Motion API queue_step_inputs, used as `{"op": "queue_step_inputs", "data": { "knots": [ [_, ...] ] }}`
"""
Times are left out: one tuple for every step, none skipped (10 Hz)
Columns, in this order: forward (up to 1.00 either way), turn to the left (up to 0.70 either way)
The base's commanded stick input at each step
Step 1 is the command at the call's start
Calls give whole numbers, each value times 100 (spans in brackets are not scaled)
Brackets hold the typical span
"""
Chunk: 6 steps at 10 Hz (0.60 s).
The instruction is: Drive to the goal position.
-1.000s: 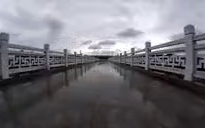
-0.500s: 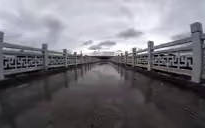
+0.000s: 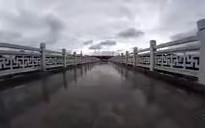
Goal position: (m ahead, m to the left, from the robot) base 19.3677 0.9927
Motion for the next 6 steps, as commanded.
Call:
{"op": "queue_step_inputs", "data": {
  "knots": [
    [40, 0],
    [40, 0],
    [40, 0],
    [40, 0],
    [40, 0],
    [40, 0]
  ]
}}
